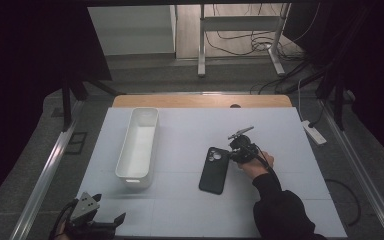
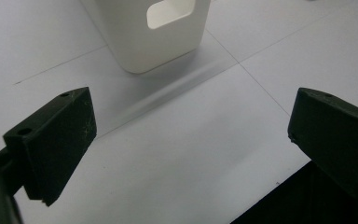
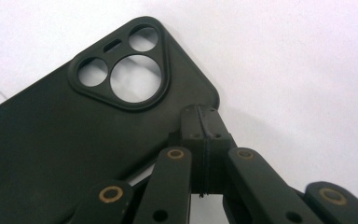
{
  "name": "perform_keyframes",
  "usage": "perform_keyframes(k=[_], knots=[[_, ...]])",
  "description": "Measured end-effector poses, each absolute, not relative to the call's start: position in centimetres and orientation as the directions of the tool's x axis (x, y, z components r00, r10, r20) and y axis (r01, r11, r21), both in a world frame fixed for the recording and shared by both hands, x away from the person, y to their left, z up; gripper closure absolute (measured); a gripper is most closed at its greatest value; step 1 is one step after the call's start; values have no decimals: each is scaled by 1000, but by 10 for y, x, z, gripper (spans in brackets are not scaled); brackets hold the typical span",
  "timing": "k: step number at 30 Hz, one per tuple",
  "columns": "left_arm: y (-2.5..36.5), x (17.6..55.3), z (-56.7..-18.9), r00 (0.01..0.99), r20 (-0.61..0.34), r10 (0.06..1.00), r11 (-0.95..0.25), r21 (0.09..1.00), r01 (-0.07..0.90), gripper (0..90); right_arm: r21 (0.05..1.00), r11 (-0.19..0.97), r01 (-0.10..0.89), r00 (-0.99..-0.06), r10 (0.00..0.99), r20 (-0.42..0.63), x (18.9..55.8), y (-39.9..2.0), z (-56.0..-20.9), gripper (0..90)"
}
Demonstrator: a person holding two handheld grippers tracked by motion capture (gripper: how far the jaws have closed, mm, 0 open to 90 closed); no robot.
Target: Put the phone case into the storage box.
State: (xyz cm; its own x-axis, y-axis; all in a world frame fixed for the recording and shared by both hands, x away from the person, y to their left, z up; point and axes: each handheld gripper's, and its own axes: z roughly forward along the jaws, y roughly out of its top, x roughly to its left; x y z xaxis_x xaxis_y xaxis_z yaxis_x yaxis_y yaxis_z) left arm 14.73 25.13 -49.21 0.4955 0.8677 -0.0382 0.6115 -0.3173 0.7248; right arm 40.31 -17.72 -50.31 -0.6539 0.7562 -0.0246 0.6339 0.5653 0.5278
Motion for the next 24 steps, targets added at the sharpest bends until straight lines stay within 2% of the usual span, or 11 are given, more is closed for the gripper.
perform_keyframes(k=[17, 24], knots=[[252, 147, -492, 495, -43, 868, -313, 726, 612, 17, 537, 558, 633, -658, 753, -6, 416, -154, -508, 900], [252, 147, -492, 495, -43, 868, -313, 727, 612, 17, 538, 582, 609, -692, 722, 2, 415, -137, -511, 900]])
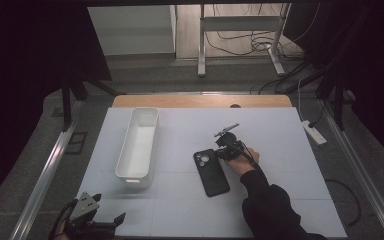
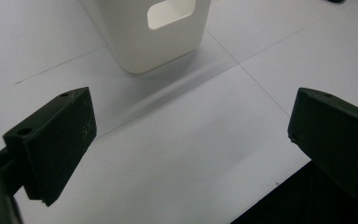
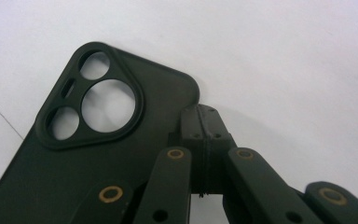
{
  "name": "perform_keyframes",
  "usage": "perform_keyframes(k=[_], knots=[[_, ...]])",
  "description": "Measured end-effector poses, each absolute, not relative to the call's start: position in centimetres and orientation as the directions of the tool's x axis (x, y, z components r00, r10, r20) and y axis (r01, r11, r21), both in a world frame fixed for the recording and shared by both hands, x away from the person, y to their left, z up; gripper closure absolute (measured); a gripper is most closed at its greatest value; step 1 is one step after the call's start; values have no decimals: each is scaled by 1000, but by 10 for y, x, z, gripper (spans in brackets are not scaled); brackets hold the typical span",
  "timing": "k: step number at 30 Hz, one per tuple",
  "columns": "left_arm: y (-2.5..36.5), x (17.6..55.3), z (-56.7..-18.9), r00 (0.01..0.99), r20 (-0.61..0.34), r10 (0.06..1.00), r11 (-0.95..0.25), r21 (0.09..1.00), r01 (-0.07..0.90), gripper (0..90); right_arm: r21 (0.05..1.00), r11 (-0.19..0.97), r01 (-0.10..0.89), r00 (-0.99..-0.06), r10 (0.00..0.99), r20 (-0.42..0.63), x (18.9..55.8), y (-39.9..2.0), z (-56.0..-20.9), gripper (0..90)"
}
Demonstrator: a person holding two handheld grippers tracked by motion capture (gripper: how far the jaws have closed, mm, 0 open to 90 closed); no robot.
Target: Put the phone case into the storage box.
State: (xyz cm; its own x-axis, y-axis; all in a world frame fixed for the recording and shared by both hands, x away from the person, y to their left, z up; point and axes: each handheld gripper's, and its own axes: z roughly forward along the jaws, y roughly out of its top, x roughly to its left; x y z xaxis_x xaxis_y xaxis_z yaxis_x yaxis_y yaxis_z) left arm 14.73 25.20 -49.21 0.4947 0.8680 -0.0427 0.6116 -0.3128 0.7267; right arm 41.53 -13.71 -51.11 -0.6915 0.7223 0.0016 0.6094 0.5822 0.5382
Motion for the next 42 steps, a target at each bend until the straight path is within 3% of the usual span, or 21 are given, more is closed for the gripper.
perform_keyframes(k=[13, 23, 33, 42], knots=[[252, 147, -492, 496, -41, 867, -314, 728, 610, 17, 537, 645, 544, -768, 641, 8, 402, -110, -513, 900], [252, 147, -492, 496, -41, 867, -314, 728, 609, 17, 546, 649, 530, -773, 635, -4, 398, -112, -509, 900], [251, 147, -492, 498, -39, 866, -317, 727, 609, 17, 552, 645, 528, -775, 633, 1, 386, -130, -492, 824], [252, 147, -492, 498, -39, 867, -317, 727, 609, 17, 545, 656, 521, -772, 635, -27, 376, -138, -486, 688]])
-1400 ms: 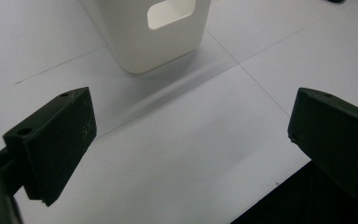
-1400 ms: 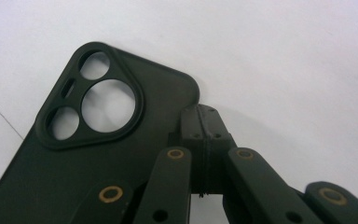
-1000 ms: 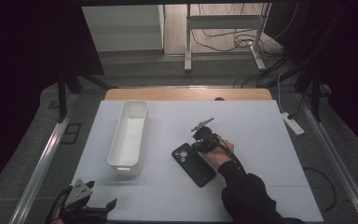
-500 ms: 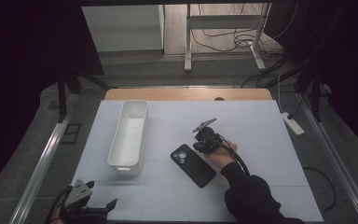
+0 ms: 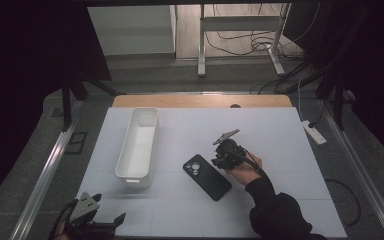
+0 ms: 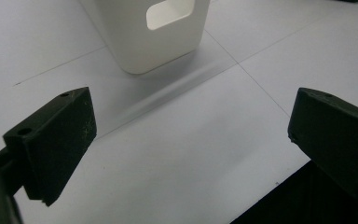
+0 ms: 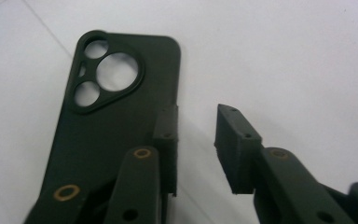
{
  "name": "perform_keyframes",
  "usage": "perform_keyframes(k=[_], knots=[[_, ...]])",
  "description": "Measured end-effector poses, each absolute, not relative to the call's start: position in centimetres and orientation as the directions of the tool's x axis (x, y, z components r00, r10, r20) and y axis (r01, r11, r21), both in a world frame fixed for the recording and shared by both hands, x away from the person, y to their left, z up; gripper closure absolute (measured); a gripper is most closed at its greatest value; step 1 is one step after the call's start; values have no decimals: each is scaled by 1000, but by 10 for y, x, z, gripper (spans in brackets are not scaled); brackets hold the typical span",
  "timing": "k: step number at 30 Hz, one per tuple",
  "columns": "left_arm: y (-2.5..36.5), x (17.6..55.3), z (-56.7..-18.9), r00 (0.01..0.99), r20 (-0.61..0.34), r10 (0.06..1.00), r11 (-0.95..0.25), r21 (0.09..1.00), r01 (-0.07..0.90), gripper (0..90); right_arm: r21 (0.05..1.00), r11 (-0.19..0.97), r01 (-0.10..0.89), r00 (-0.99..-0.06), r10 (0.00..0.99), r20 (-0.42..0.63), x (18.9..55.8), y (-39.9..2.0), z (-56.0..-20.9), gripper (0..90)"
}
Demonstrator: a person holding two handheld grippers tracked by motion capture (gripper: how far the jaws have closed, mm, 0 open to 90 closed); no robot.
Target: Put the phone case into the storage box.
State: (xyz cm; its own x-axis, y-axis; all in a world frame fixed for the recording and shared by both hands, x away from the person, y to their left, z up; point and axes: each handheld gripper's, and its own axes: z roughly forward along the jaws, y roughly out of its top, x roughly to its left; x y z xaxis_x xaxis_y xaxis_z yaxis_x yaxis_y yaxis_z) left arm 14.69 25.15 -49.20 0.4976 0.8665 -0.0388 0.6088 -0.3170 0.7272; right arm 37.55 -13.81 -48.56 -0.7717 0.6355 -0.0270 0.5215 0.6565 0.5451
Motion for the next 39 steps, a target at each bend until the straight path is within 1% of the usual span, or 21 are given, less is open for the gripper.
perform_keyframes(k=[5, 9, 11, 13, 14, 15, 16, 18, 25, 27, 31, 33, 39], knots=[[251, 147, -492, 498, -39, 866, -318, 727, 609, 17, 547, 662, 513, -777, 629, -33, 366, -141, -481, 606], [251, 147, -492, 497, -39, 867, -316, 727, 609, 17, 543, 668, 509, -781, 624, -35, 360, -141, -477, 517], [251, 147, -492, 497, -40, 867, -316, 727, 609, 17, 538, 673, 507, -788, 615, -28, 358, -142, -476, 491], [251, 147, -492, 498, -39, 866, -317, 728, 608, 17, 536, 672, 511, -785, 619, -28, 354, -143, -475, 433], [251, 147, -492, 498, -39, 866, -317, 728, 608, 17, 536, 672, 511, -785, 619, -28, 354, -143, -475, 433], [251, 147, -492, 498, -39, 866, -317, 727, 608, 17, 538, 672, 509, -786, 618, -28, 354, -144, -475, 414], [251, 147, -492, 499, -38, 866, -318, 728, 608, 17, 537, 667, 517, -782, 623, -22, 352, -146, -474, 369], [251, 147, -492, 499, -38, 866, -319, 728, 607, 17, 538, 664, 520, -782, 623, -13, 352, -147, -474, 352], [251, 147, -492, 500, -40, 865, -317, 729, 607, 17, 531, 637, 559, -768, 639, 41, 348, -152, -472, 192], [251, 147, -492, 500, -39, 865, -317, 729, 607, 17, 527, 634, 566, -763, 646, 43, 348, -153, -472, 121], [251, 146, -492, 500, -39, 865, -318, 729, 607, 17, 538, 625, 565, -753, 658, 25, 346, -155, -470, 7], [251, 146, -492, 499, -37, 866, -319, 728, 607, 17, 547, 624, 558, -752, 659, 14, 345, -156, -469, 0], [251, 146, -492, 500, -36, 865, -320, 728, 606, 17, 553, 616, 561, -749, 662, 22, 342, -157, -469, 0]])
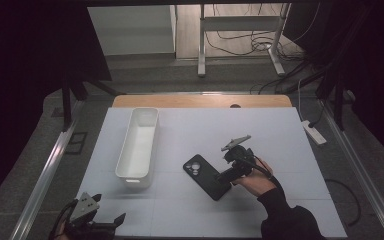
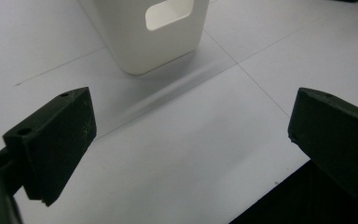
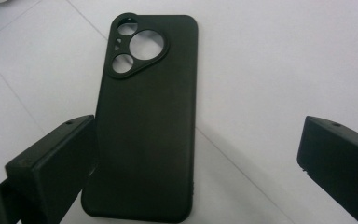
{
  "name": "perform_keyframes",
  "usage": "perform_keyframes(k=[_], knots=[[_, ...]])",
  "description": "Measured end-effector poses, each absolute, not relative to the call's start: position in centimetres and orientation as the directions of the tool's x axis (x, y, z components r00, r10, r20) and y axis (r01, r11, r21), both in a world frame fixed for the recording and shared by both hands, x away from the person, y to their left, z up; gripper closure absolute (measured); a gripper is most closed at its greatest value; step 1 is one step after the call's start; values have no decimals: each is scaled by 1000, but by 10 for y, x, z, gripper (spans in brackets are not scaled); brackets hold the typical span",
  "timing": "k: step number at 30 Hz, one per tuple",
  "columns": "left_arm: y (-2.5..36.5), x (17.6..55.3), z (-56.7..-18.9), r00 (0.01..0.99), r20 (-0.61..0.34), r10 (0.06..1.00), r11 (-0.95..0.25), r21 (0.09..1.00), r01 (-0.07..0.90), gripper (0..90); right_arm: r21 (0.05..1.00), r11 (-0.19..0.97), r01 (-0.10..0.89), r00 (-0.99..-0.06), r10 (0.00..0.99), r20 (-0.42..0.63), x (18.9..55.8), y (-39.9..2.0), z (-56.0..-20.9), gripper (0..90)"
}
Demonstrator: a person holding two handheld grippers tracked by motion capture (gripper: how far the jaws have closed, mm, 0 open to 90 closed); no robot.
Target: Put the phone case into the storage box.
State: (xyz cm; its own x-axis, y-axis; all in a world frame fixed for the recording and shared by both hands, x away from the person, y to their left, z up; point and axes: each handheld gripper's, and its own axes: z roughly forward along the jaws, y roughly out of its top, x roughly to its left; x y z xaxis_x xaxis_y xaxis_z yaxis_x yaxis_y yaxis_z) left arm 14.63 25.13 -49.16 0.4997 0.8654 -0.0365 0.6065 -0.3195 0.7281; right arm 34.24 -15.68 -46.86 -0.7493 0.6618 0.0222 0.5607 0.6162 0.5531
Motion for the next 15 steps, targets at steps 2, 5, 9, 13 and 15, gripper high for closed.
perform_keyframes(k=[2, 5, 9, 13, 15], knots=[[251, 146, -492, 499, -37, 866, -319, 728, 607, 16, 552, 619, 559, -751, 659, 23, 341, -155, -470, 0], [251, 146, -492, 499, -39, 866, -317, 729, 607, 16, 548, 624, 557, -756, 654, 24, 340, -153, -471, 0], [252, 146, -492, 499, -40, 866, -316, 729, 607, 16, 543, 636, 548, -768, 640, 25, 337, -147, -475, 0], [252, 146, -492, 500, -39, 865, -318, 729, 607, 16, 540, 645, 541, -777, 629, 27, 335, -140, -478, 0], [252, 146, -492, 500, -40, 865, -317, 729, 607, 16, 535, 647, 544, -778, 627, 32, 333, -137, -479, 0]])
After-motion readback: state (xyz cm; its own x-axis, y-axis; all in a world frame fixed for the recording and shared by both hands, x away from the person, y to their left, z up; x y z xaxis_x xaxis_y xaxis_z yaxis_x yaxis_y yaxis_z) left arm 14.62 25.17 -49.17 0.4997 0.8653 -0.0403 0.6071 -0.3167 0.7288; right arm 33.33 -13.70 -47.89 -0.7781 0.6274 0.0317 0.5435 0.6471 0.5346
